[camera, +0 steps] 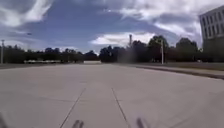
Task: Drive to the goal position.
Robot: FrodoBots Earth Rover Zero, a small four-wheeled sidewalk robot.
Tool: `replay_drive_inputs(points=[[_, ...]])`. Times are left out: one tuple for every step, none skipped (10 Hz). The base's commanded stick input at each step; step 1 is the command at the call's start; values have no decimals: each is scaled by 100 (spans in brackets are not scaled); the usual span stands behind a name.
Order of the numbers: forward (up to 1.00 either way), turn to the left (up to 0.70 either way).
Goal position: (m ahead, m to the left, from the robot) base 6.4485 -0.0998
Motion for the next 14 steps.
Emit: replay_drive_inputs(points=[[100, 0], [100, 0], [100, 0], [100, 0], [100, 0], [100, 0], [100, 0], [100, 0], [100, 0], [100, 0], [100, 0], [100, 0], [100, 0], [100, 0]])
